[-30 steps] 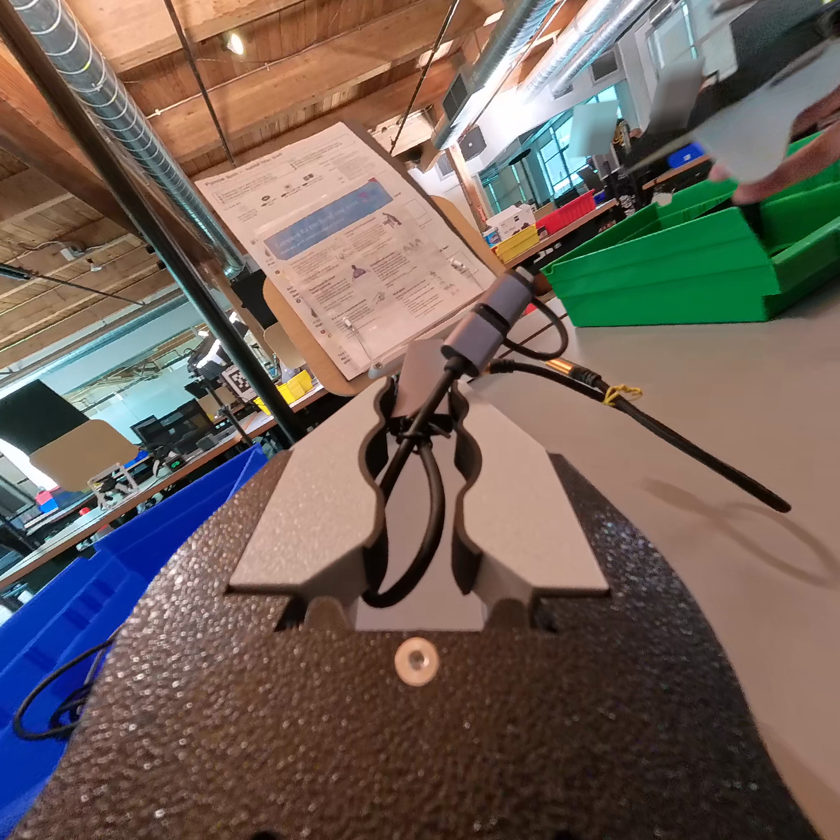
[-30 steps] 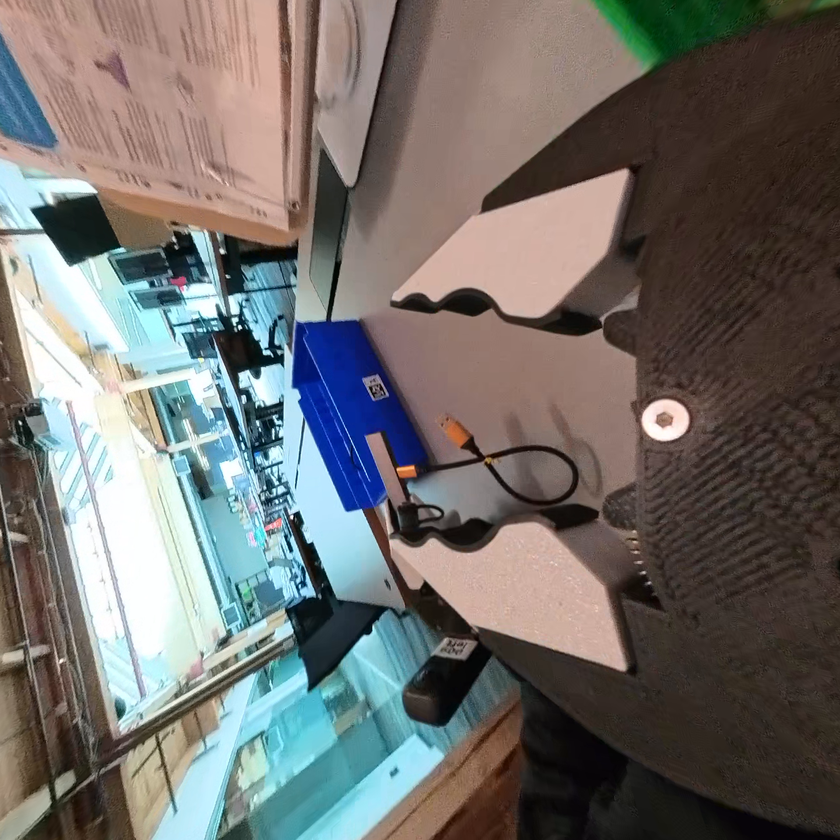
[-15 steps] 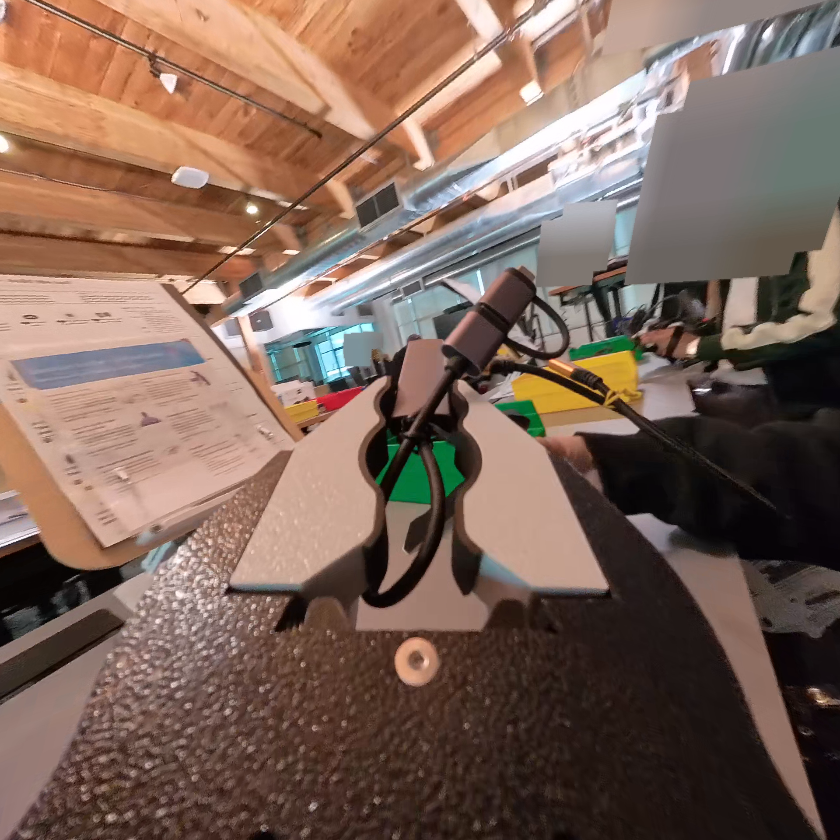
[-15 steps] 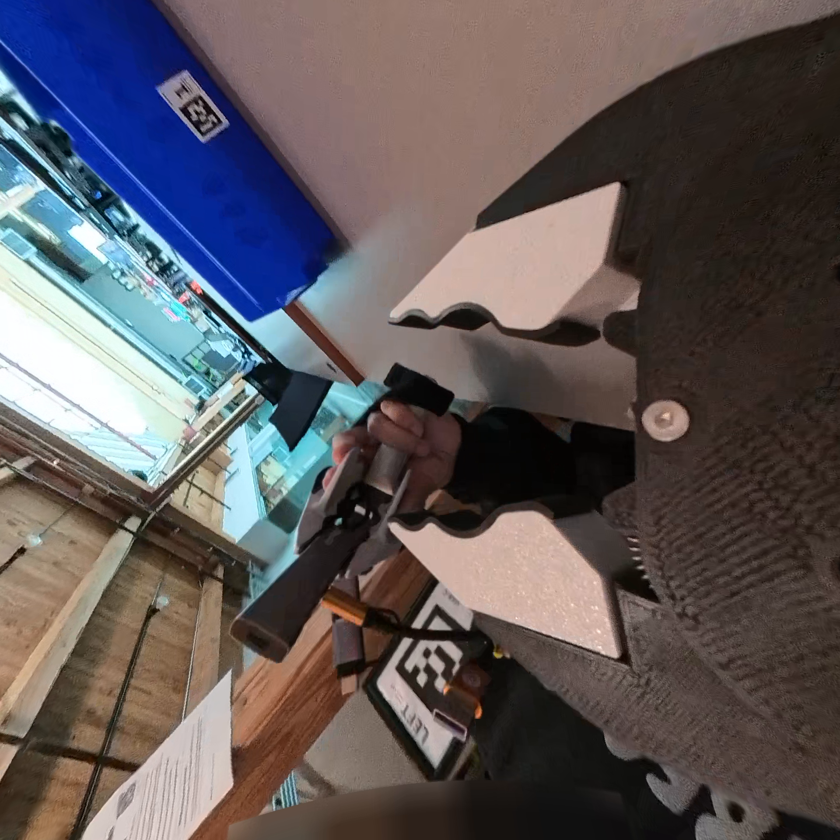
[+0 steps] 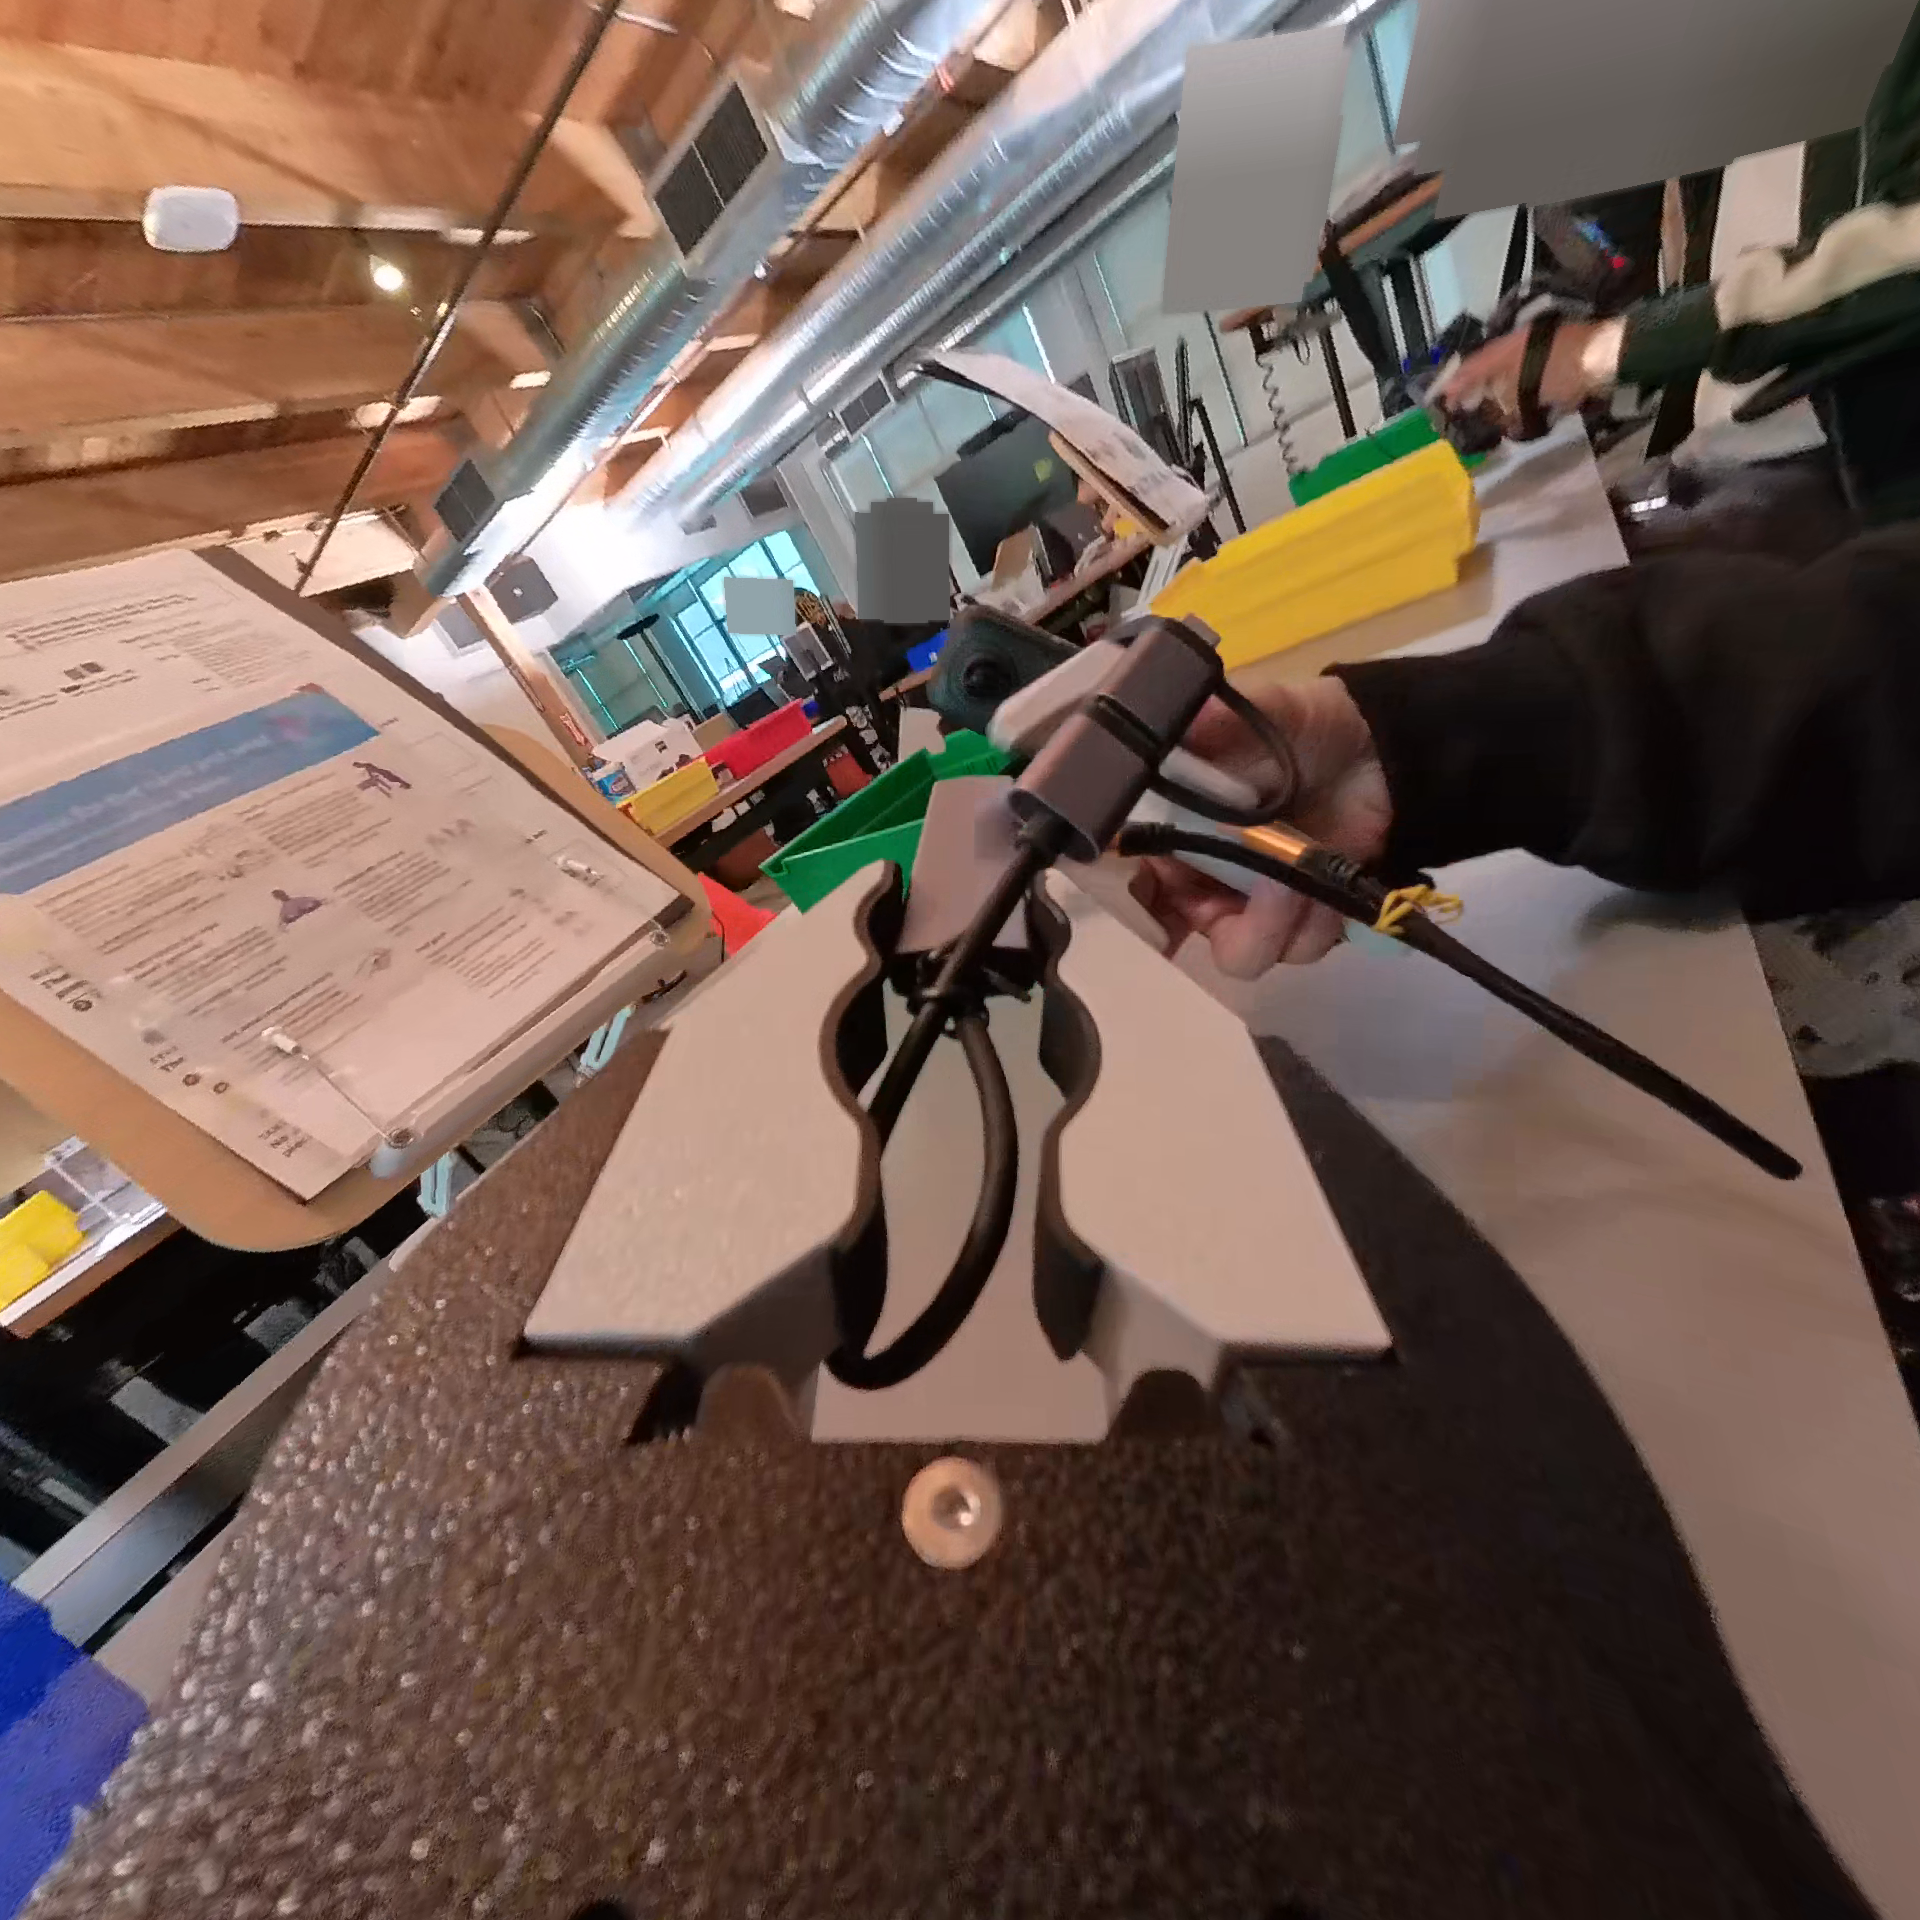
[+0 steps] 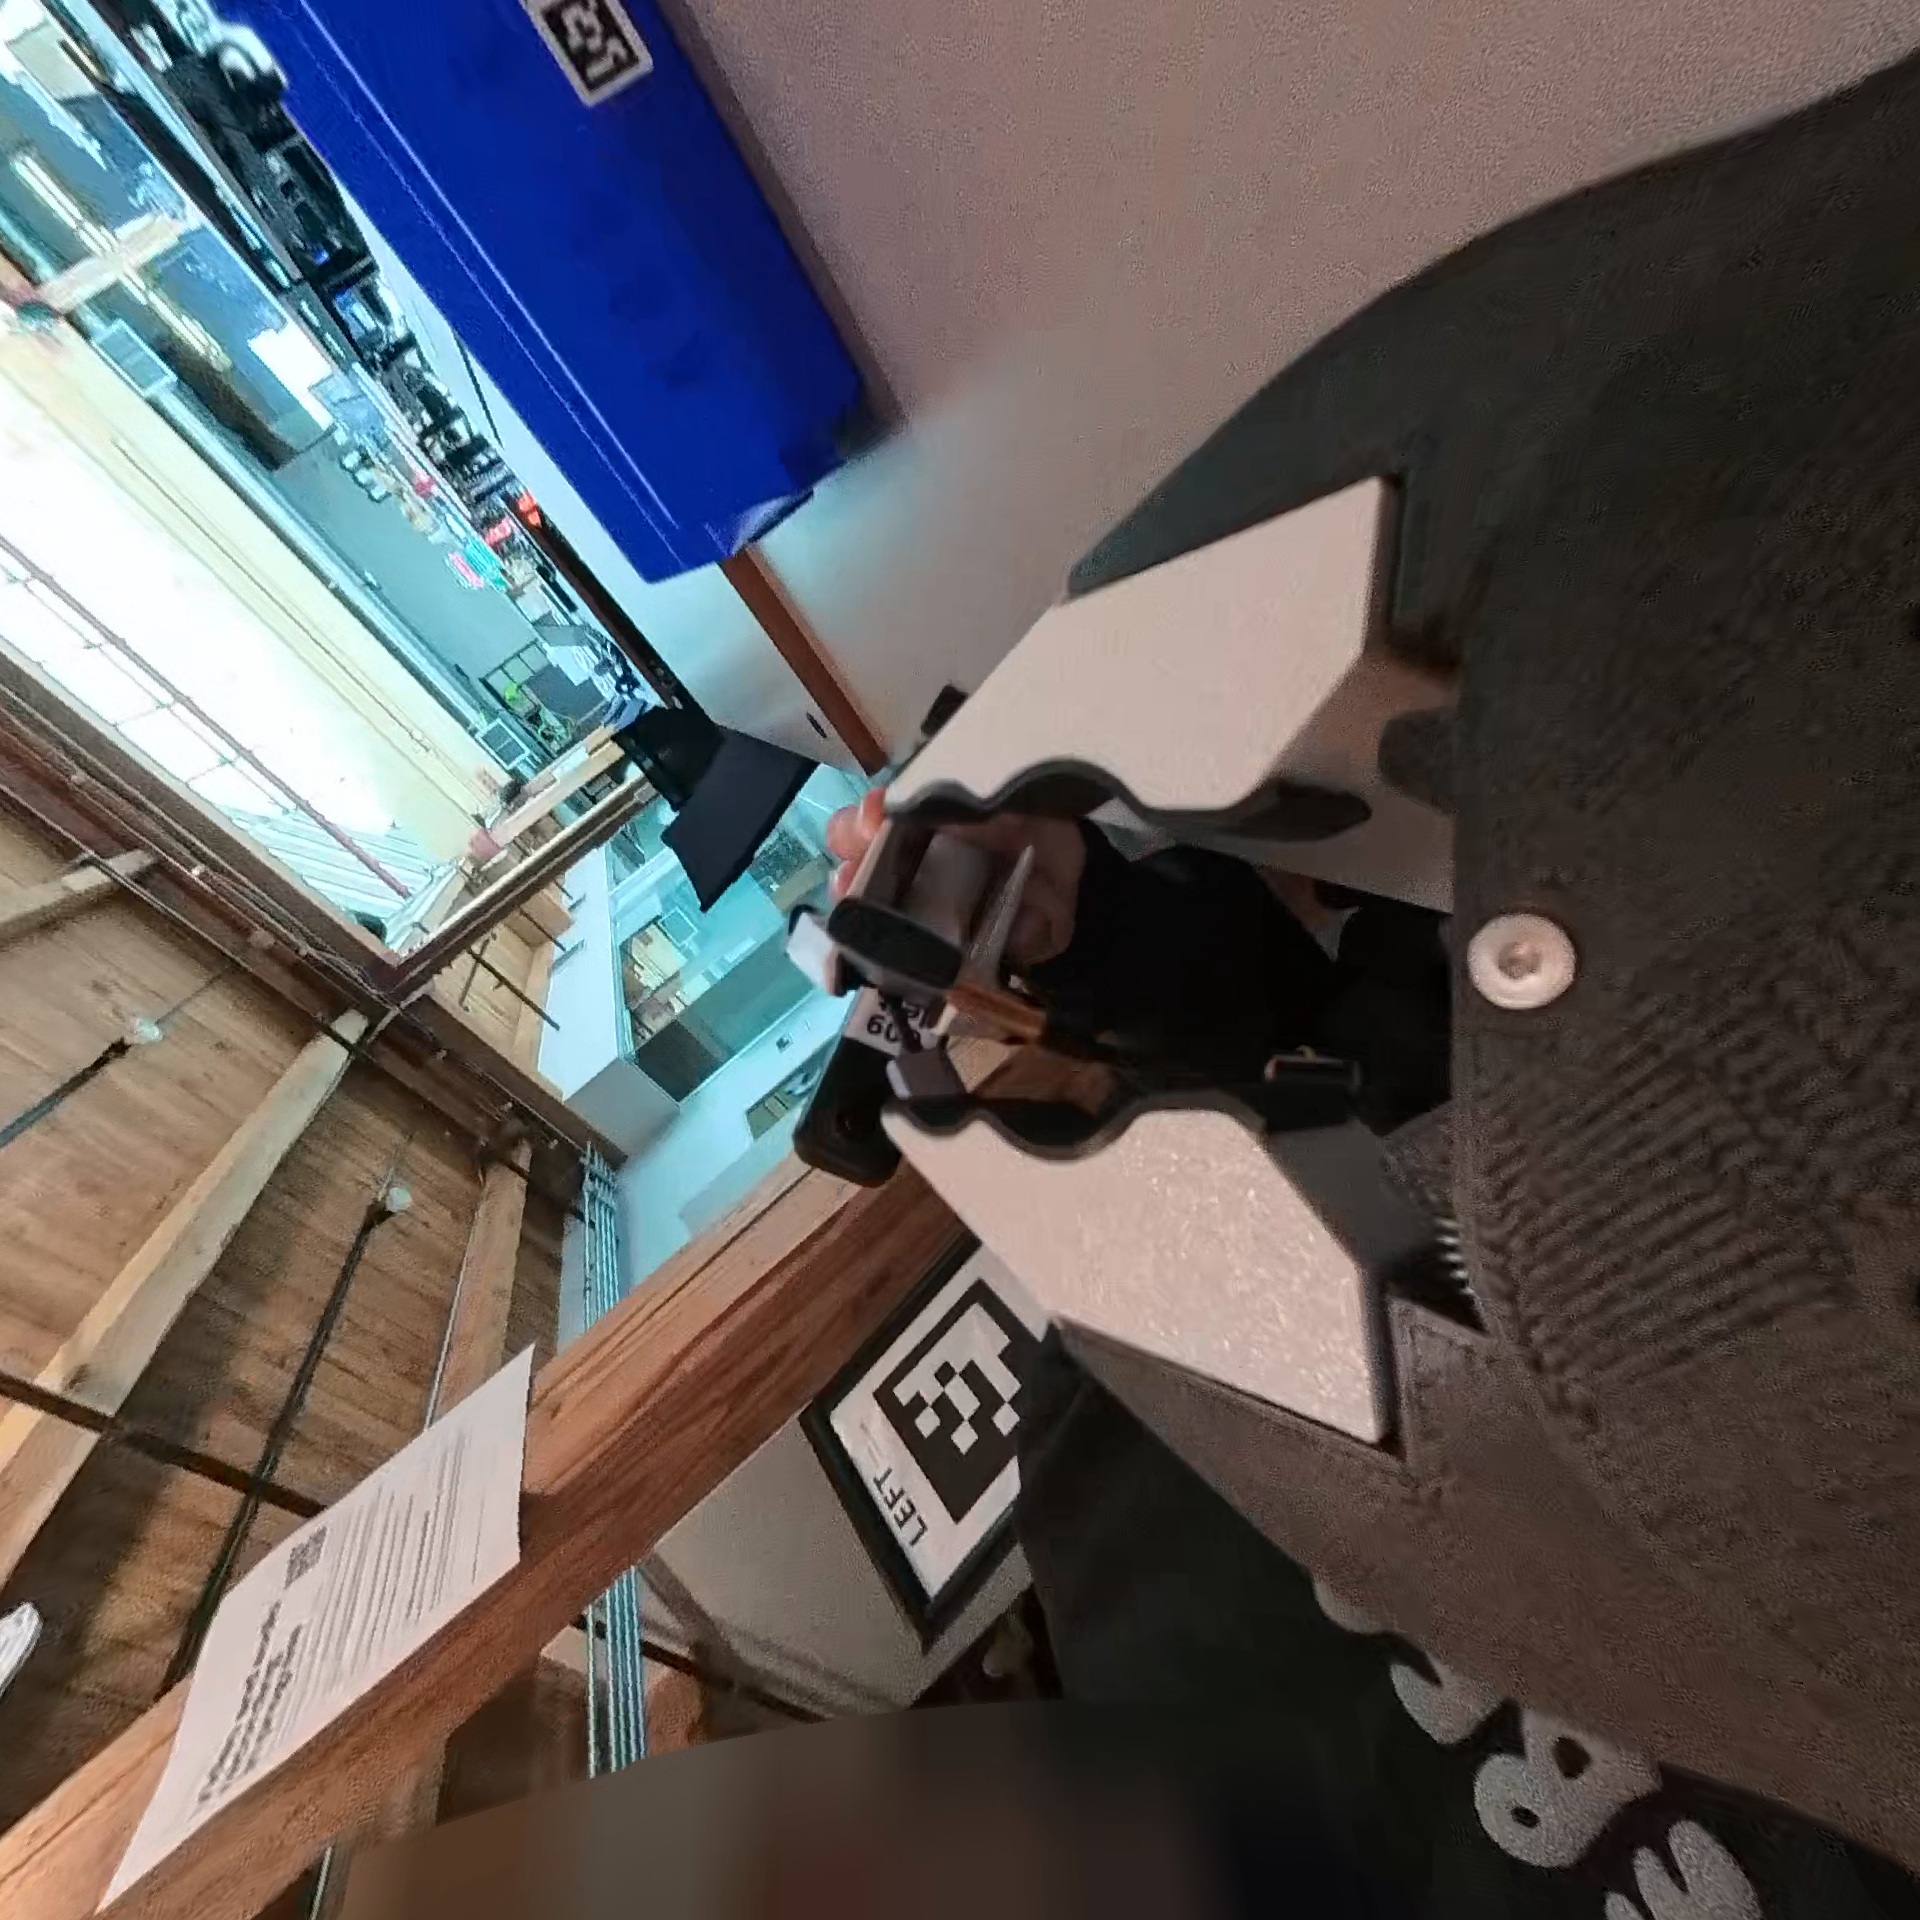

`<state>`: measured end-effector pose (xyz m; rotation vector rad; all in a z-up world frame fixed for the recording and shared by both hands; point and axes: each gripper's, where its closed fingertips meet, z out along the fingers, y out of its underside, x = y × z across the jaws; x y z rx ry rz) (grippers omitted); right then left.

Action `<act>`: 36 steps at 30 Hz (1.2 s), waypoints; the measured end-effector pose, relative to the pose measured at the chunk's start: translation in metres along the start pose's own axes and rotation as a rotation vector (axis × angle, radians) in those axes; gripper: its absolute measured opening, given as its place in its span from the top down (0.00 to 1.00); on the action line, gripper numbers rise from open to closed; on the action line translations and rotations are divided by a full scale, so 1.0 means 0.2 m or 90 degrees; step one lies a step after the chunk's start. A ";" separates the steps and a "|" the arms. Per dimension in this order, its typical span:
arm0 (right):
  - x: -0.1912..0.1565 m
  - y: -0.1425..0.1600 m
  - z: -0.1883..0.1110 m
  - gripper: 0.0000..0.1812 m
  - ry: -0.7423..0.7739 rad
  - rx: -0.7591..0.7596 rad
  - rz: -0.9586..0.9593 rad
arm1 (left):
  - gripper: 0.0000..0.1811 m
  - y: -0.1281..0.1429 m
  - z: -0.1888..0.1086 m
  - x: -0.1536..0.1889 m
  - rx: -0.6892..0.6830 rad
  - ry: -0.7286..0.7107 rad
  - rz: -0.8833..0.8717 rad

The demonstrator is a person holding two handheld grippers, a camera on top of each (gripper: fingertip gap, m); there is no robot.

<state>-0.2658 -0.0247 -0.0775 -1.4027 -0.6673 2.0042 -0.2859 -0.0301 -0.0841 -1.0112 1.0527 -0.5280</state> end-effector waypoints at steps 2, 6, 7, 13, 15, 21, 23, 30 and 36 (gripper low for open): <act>0.01 0.02 0.01 0.92 -0.001 -0.017 -0.017 | 0.88 0.03 0.01 0.01 -0.024 -0.011 0.028; 0.04 0.04 0.00 0.94 0.017 -0.041 -0.043 | 0.88 0.10 0.02 0.03 -0.091 -0.004 0.091; 0.04 0.04 0.00 0.95 0.011 -0.042 -0.032 | 0.88 0.10 0.02 0.04 -0.094 -0.003 0.099; 0.07 0.03 0.00 0.95 0.003 -0.033 0.032 | 0.87 0.16 0.05 0.02 -0.135 -0.058 0.144; 0.11 0.01 -0.01 0.95 0.007 -0.012 0.055 | 0.88 0.17 0.06 0.00 -0.148 -0.086 0.158; 0.16 -0.03 -0.02 0.95 0.041 0.001 0.054 | 0.88 0.22 0.09 -0.04 -0.156 -0.144 0.143; 0.18 -0.05 -0.02 0.95 0.067 -0.012 0.029 | 0.88 0.24 0.11 -0.08 -0.163 -0.154 0.129; 0.35 -0.33 -0.01 0.88 0.175 -0.036 -0.135 | 0.88 0.28 0.25 -0.37 -0.138 -0.192 -0.079; 0.58 -0.75 -0.03 0.60 0.397 0.022 -0.479 | 0.88 0.42 0.35 -0.80 -0.154 -0.273 -0.140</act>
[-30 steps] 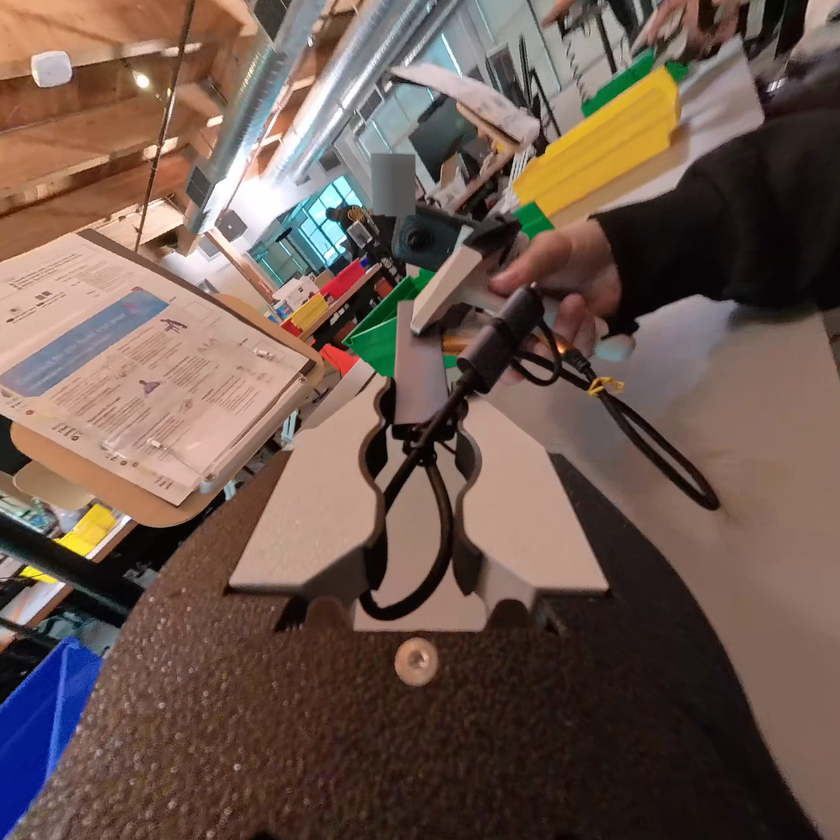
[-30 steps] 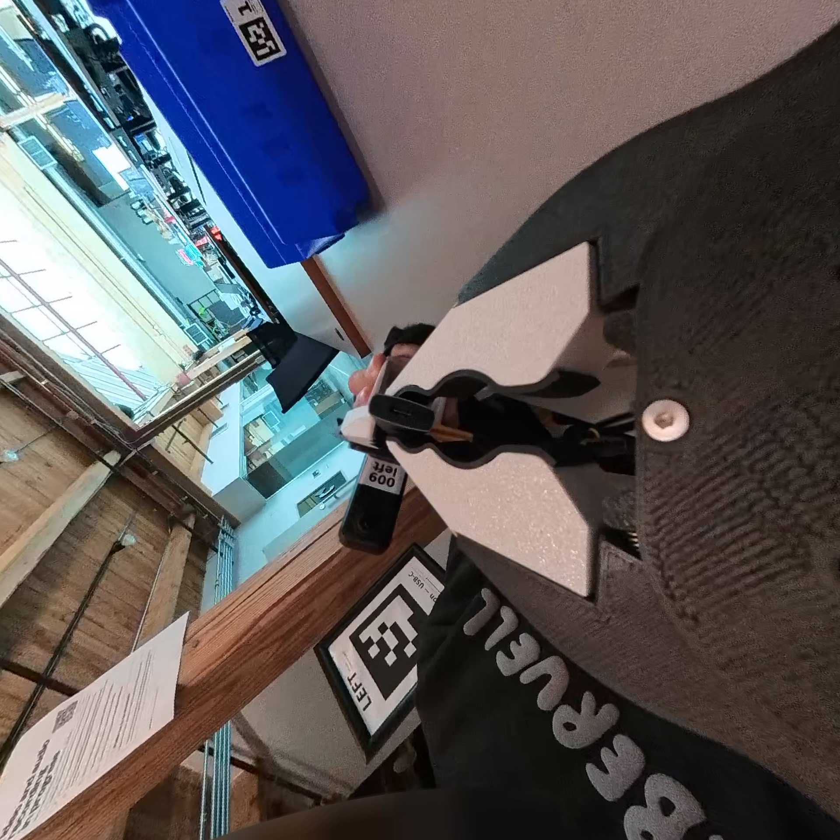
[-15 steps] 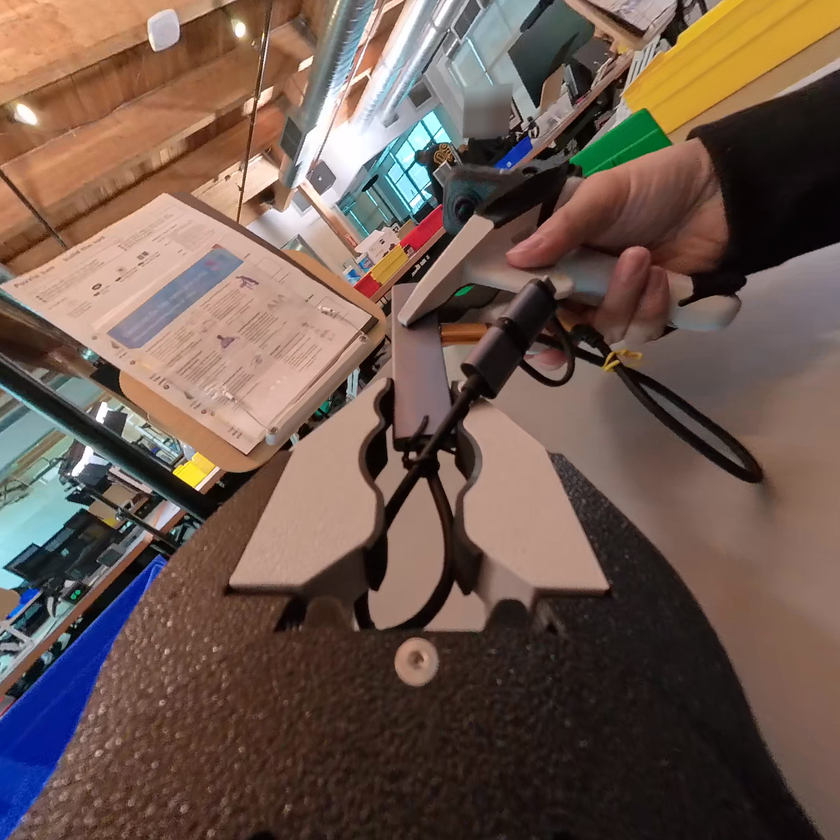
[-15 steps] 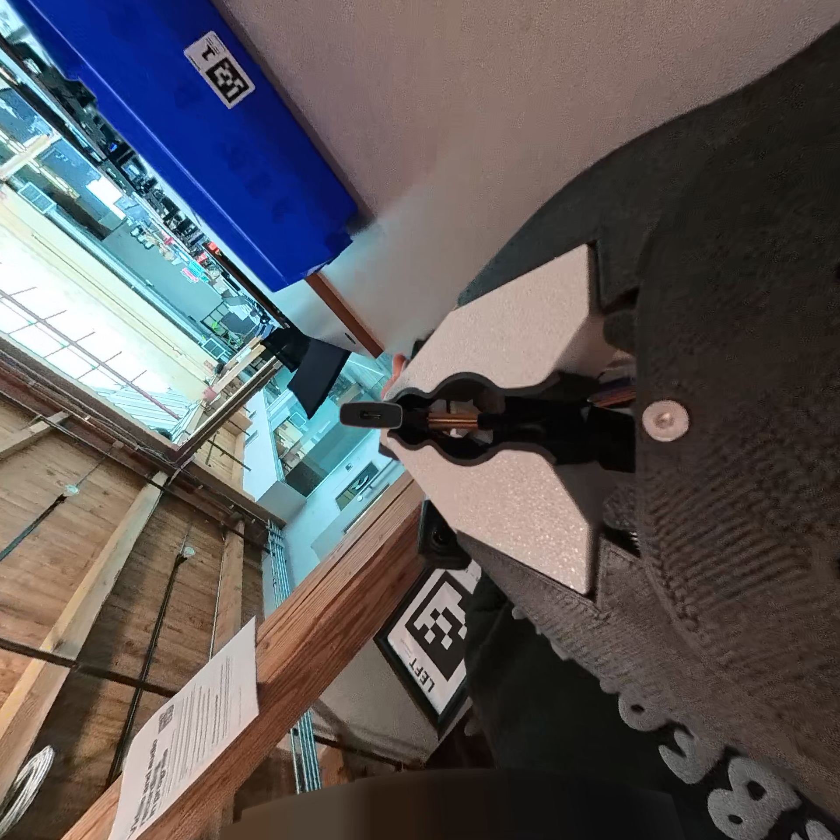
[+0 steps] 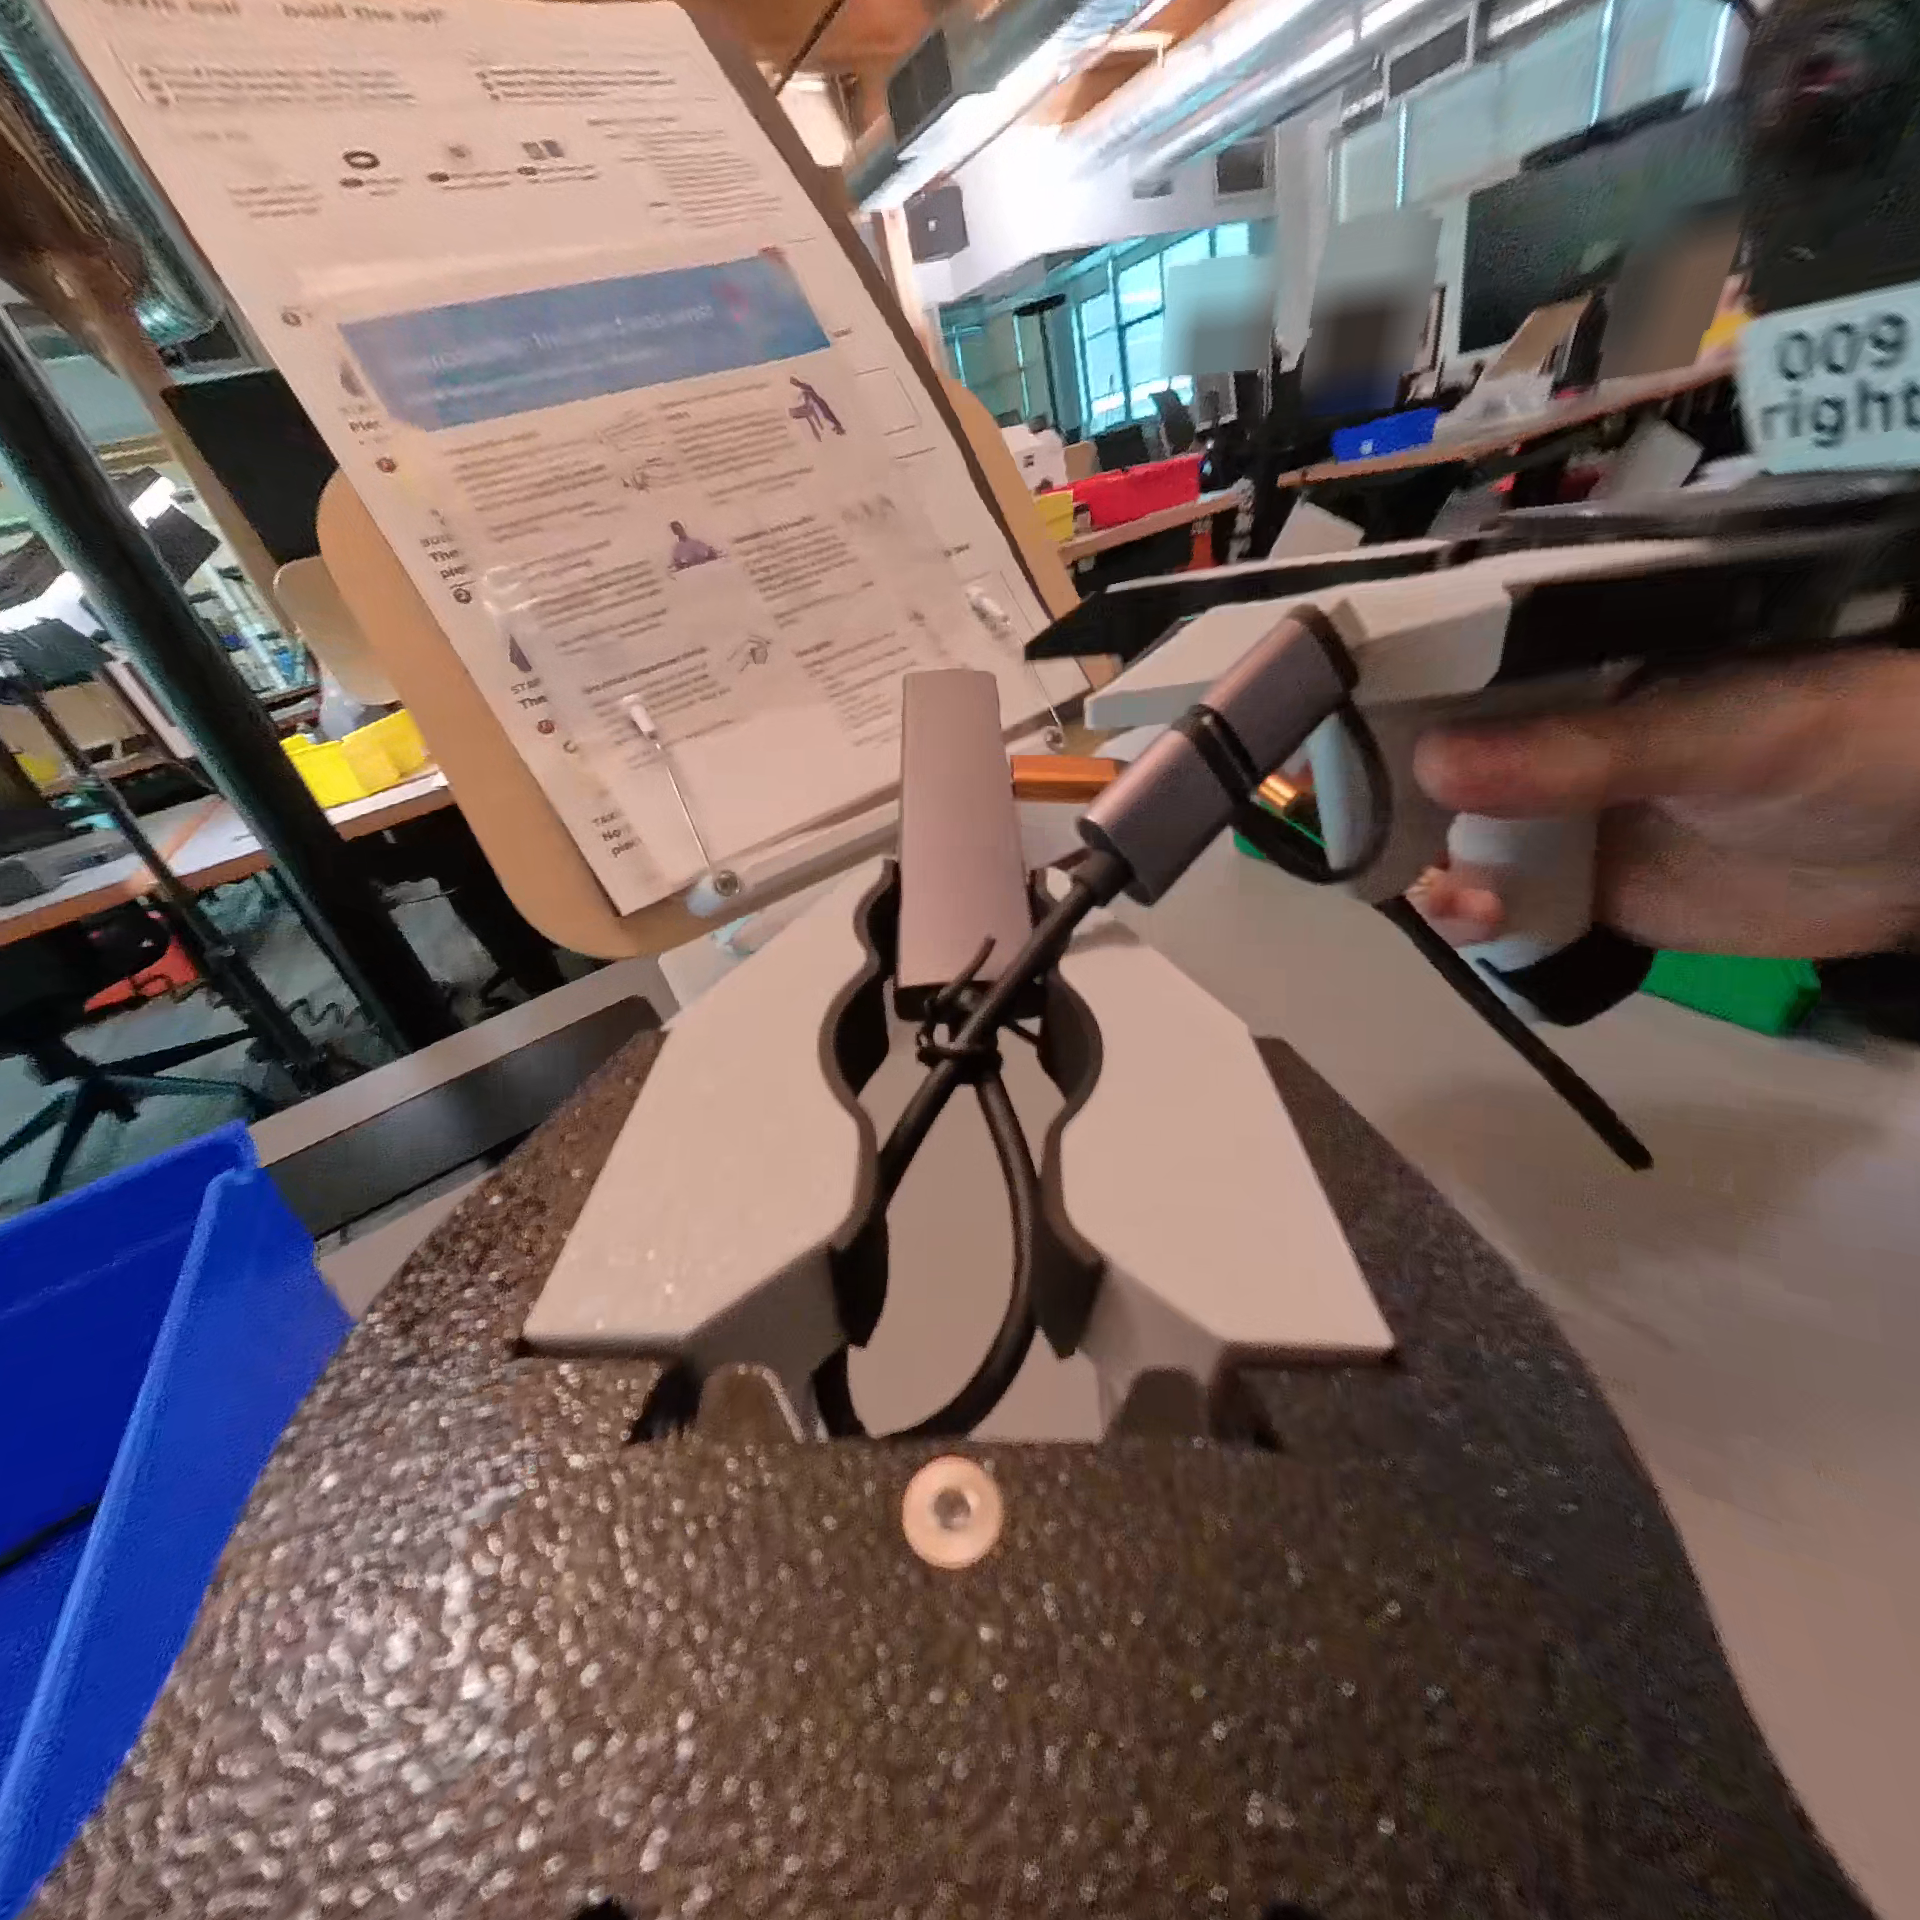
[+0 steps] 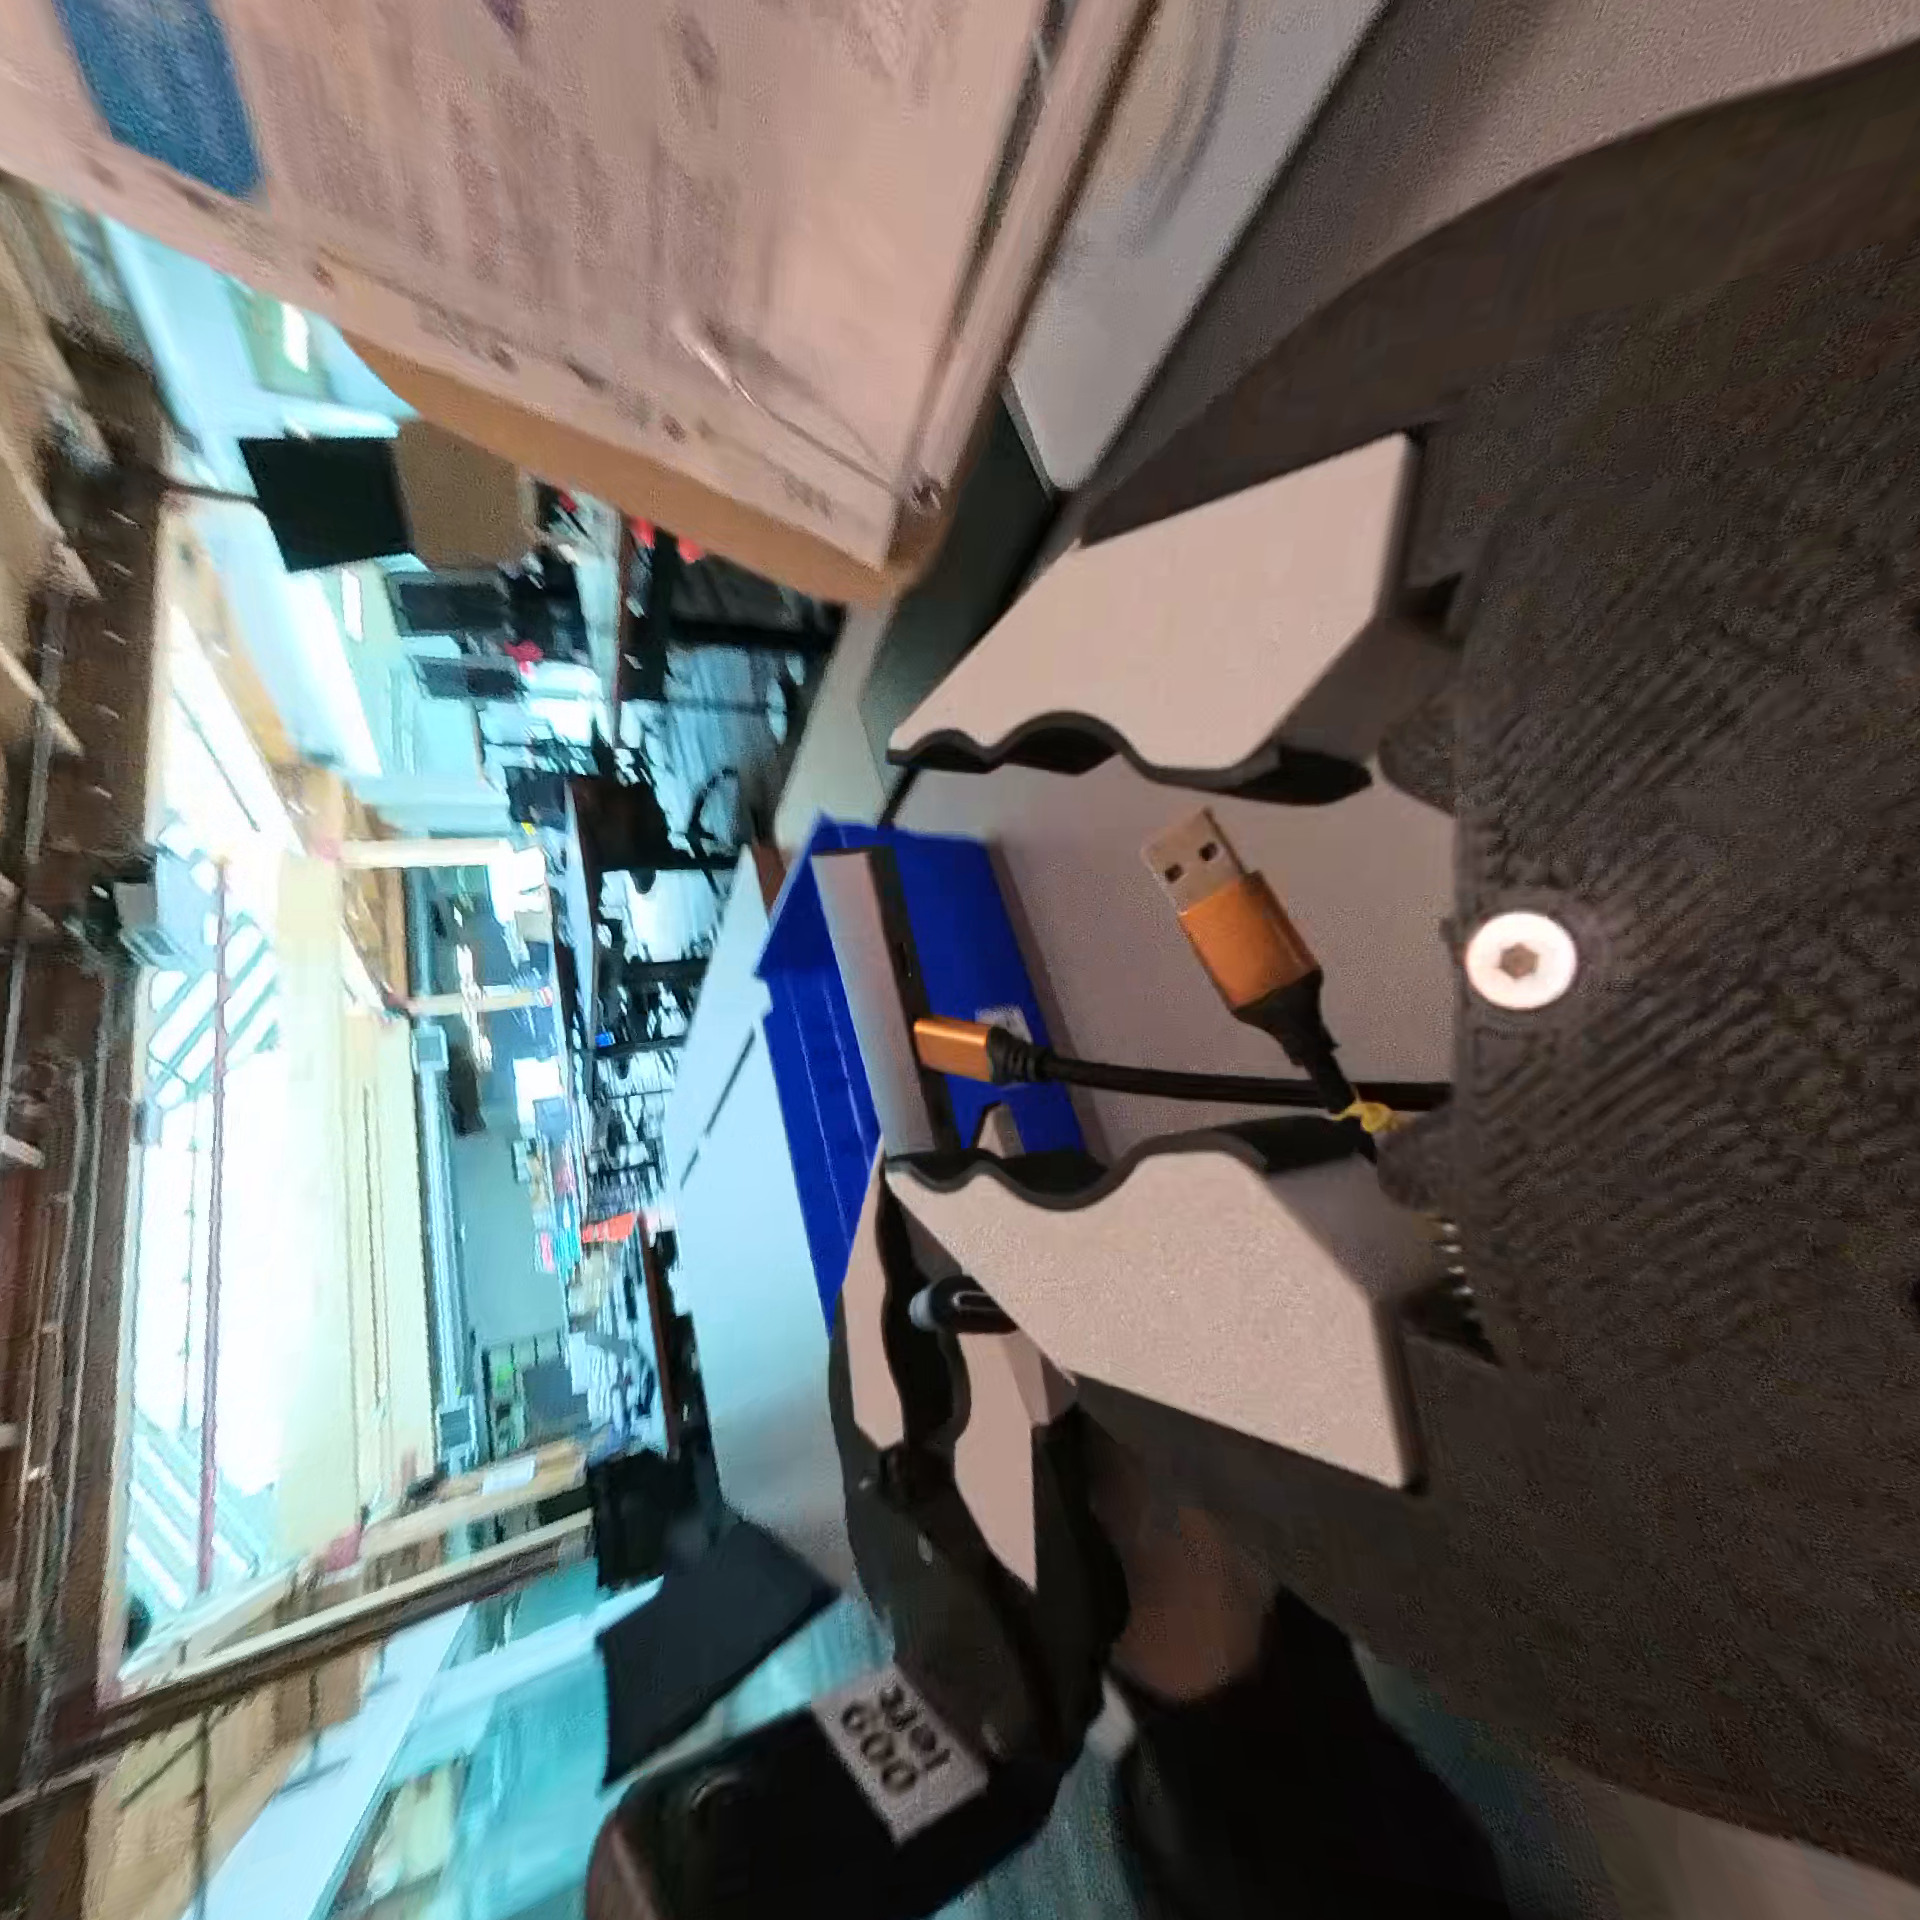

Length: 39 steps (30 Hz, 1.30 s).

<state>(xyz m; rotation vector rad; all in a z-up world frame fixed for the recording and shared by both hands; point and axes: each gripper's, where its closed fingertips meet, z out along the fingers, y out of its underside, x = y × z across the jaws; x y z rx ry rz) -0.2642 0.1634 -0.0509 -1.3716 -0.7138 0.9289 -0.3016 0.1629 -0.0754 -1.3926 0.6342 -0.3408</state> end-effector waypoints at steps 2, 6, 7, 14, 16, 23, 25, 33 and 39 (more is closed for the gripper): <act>0.12 -0.06 0.04 0.59 0.080 0.038 -0.113 | 0.88 0.02 0.08 -0.07 0.019 -0.006 -0.025; 0.26 0.01 0.09 0.61 0.157 0.028 -0.159 | 0.88 0.13 0.14 -0.14 0.011 -0.040 -0.047; 0.27 0.04 0.10 0.64 0.152 0.024 -0.159 | 0.88 0.15 0.14 -0.14 0.009 -0.043 -0.043; 0.18 0.23 0.16 0.71 0.050 0.082 -0.088 | 0.88 0.27 0.11 -0.18 -0.040 -0.065 -0.048; 0.20 0.30 0.17 0.69 0.045 0.083 -0.078 | 0.88 0.29 0.12 -0.19 -0.053 -0.068 -0.038; 0.15 0.30 0.16 0.76 0.046 0.096 -0.161 | 0.88 0.34 0.13 -0.15 -0.065 -0.060 -0.043; 0.16 0.30 0.16 0.77 0.064 0.092 -0.179 | 0.88 0.34 0.12 -0.15 -0.059 -0.067 -0.023; 0.17 0.27 0.16 0.80 0.077 0.116 -0.197 | 0.88 0.31 0.12 -0.12 -0.037 -0.037 -0.025; 0.17 0.25 0.15 0.82 0.082 0.133 -0.203 | 0.88 0.30 0.13 -0.07 -0.048 -0.025 -0.016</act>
